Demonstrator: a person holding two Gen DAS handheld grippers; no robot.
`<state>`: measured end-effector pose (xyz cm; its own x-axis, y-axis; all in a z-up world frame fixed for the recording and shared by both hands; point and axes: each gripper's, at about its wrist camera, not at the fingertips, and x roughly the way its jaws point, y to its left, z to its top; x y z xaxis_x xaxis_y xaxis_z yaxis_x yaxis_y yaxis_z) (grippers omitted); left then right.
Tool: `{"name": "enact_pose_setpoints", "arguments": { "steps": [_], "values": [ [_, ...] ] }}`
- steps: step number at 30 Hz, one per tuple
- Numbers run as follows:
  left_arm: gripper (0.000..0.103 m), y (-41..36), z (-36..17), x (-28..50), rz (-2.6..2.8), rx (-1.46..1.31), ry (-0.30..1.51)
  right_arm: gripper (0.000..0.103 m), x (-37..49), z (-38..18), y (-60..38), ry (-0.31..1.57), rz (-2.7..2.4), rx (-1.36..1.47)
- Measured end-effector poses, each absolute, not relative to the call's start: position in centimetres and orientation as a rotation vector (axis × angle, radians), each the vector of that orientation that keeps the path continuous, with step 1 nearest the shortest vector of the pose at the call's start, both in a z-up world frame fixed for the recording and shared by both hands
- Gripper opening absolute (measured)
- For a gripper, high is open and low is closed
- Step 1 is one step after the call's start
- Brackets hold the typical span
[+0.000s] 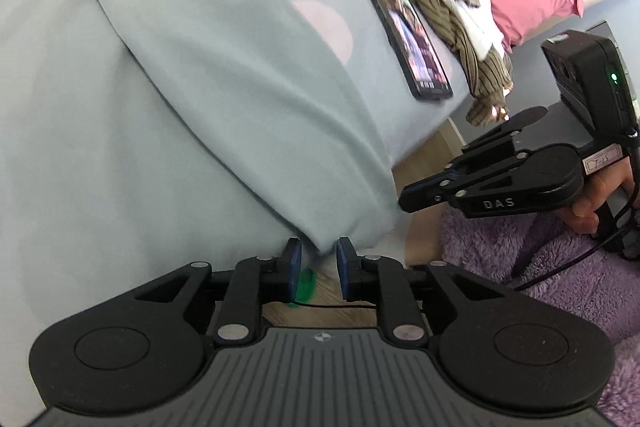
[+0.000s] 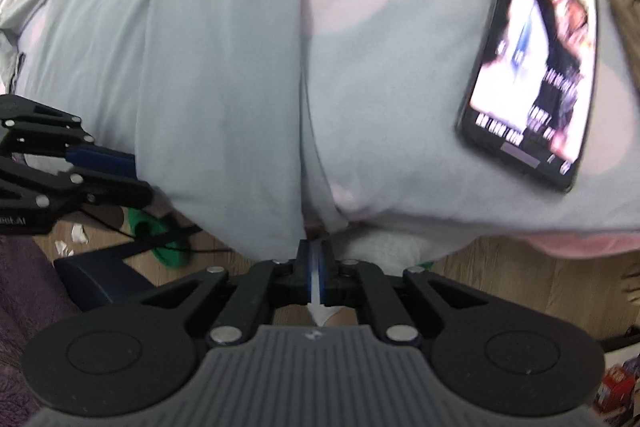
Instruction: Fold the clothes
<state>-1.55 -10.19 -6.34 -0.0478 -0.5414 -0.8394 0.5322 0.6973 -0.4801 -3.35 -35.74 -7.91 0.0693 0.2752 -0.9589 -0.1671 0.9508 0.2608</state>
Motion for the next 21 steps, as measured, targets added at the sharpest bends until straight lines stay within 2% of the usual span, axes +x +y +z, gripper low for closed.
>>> {"name": "enact_pose_setpoints", "arguments": {
  "steps": [2,4,5,6,21],
  "values": [
    [0.017,-9.9,-5.4,-0.8,-0.847,-0.015,1.341,0.008,-3.5,-6.8,-35.4,1.423,0.357,0.081],
    [0.017,-9.9,-4.3,0.1,-0.830,0.001,1.316,0.018,-3.8,-6.2,-34.6,1.398,0.372,0.034],
    [0.017,-10.0,-3.9,0.6,-0.824,0.020,1.302,0.026,-3.9,-6.1,-34.1,1.394,0.379,0.006],
    [0.017,-10.3,-3.4,1.3,-0.817,0.042,1.290,0.027,-3.9,-6.0,-33.6,1.394,0.387,-0.020],
    [0.017,-17.0,-0.1,15.7,-0.682,0.117,1.202,0.035,-3.5,-7.2,-32.7,1.427,0.440,-0.105]
  ]
}}
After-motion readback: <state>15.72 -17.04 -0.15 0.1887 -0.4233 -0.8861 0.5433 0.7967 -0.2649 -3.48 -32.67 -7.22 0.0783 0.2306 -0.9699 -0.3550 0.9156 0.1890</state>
